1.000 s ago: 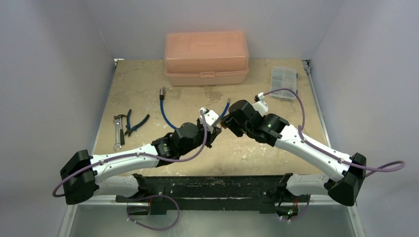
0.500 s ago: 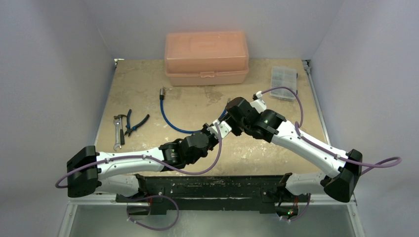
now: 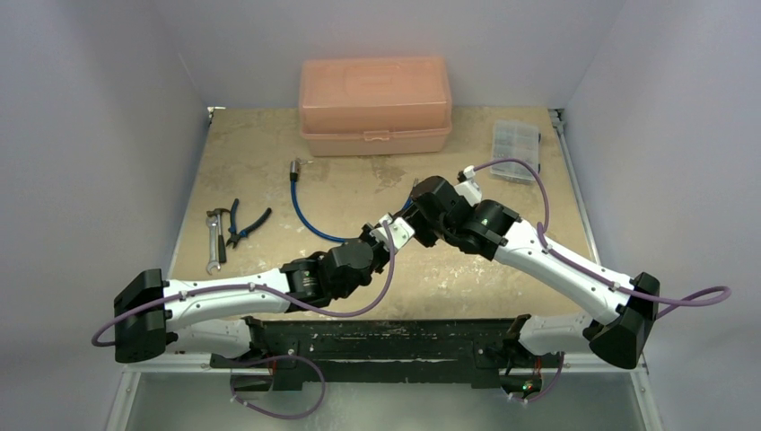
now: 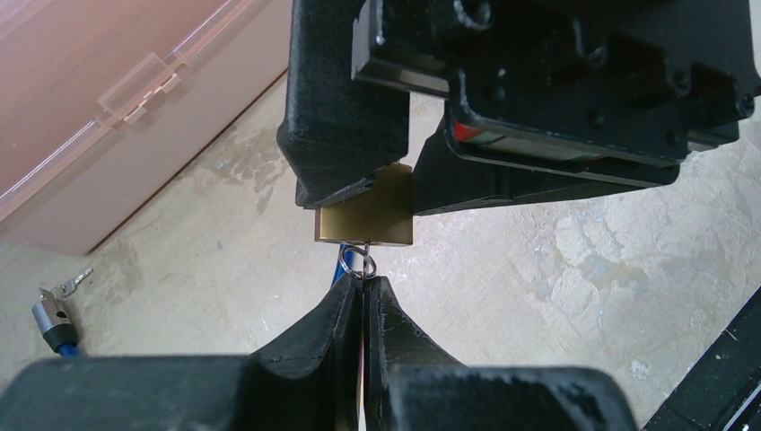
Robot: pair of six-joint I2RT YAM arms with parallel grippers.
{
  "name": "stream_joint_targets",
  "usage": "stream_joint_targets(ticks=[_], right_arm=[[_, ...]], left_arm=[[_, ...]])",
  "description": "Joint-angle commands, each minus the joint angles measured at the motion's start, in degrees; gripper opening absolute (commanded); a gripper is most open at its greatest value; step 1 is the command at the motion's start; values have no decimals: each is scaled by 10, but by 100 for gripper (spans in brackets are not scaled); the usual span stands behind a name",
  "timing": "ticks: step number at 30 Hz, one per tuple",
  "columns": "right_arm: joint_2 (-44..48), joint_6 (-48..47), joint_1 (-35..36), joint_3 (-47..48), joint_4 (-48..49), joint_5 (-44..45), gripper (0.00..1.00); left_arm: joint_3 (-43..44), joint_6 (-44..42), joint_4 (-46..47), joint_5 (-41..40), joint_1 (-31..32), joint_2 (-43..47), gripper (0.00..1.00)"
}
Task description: Unlock with the key
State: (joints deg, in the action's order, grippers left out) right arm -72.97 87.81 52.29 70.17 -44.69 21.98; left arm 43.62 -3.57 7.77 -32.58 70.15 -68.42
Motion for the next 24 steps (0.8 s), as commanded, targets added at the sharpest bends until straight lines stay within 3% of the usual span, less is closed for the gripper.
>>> stream_joint_targets(ticks=[1,9,14,17,19,24], right_arm=[[13,12,8,13,14,-14,0],[2,12,8,22,1,-27,0],[14,5,8,14,14,-14,0],[28,-2,8,2,34,-8,0],[34,-4,8,-3,37,-4,0],[43,-22,8,-20,54,5,0]], left_arm=[[13,3,25,0,1,18,1],[32,-27,-7,-46,16,12,0],[30,29,-30,2,17,43,36],[27,69,-55,34,17,64,73],[21,99,-69,42,16,76,79],[-26,171,-51,55,17,134,81]])
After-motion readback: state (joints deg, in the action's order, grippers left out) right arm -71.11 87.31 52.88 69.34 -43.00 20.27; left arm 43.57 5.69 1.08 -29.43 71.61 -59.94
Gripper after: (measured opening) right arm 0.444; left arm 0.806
